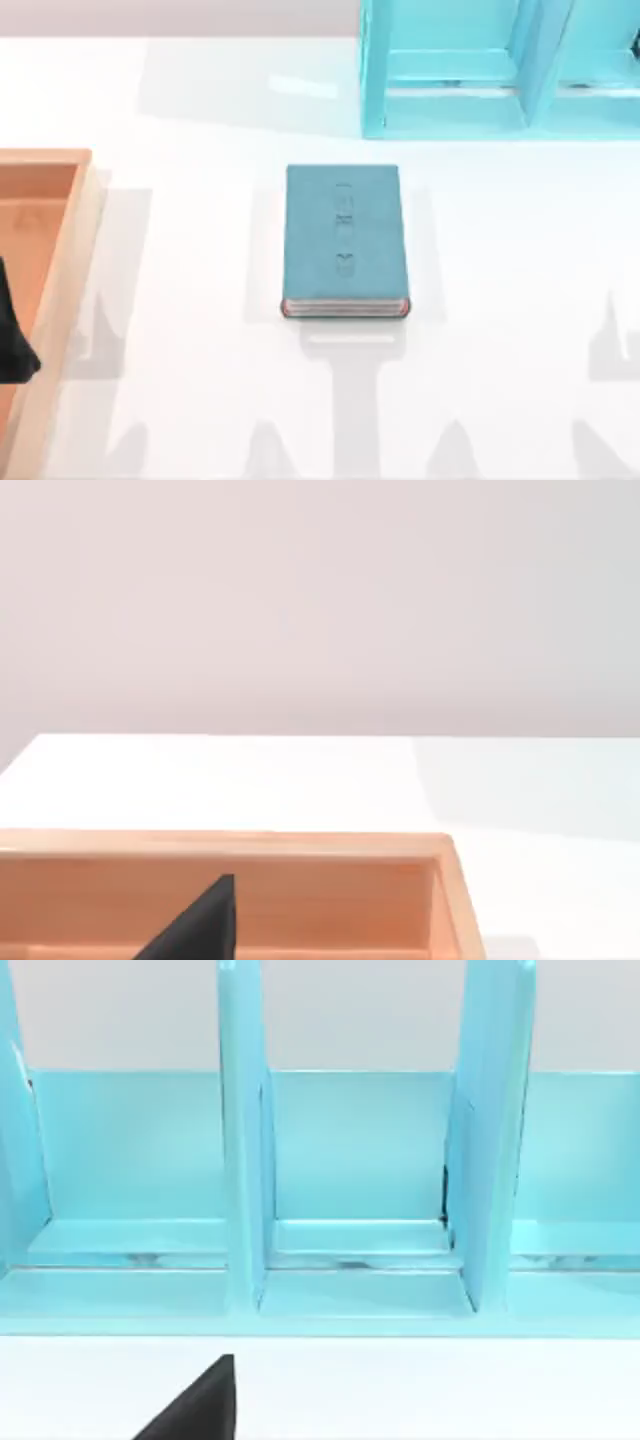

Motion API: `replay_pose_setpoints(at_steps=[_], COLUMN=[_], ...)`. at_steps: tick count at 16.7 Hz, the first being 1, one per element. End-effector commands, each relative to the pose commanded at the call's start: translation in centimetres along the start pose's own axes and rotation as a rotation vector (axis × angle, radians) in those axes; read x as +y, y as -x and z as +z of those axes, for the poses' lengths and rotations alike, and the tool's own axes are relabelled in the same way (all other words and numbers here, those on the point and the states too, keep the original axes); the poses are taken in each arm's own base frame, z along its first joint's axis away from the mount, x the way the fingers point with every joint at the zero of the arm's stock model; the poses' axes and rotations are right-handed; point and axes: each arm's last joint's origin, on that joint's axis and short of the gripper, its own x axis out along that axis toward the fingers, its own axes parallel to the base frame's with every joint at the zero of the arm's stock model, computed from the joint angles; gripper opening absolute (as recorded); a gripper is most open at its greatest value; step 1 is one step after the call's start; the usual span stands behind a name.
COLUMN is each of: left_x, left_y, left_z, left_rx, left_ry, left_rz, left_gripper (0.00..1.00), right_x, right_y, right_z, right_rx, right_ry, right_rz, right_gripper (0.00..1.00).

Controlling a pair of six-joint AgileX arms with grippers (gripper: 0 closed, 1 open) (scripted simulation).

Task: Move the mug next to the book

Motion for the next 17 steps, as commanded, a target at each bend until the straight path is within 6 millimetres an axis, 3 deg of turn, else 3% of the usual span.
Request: replay_pose_setpoints(at_steps=[4, 7, 12, 17], left_x=[0.0, 0.0, 0.0, 0.0], left_y=[0.0, 0.0, 0.0, 0.0], left_z=[0.0, 0.0, 0.0, 0.0], left_rx=[0.000, 0.000, 0.000, 0.000], left_ry=[0.000, 0.000, 0.000, 0.000], left_rz=[0.000, 0.000, 0.000, 0.000], left_gripper=[1.00, 1.00, 1.00, 1.00], right_x=[-0.1, -0.3, -1.3, -3.0], right_y=[0.0, -0.1, -0.4, -0.9], right_z=[0.1, 0.6, 1.7, 3.0], right_rx=[0.035, 0.171, 0.561, 0.996], right_ry=[0.030, 0.147, 0.502, 0.868], right_rz=[-0.005, -0.013, 0.057, 0.373], right_gripper=[1.00, 1.00, 1.00, 1.00])
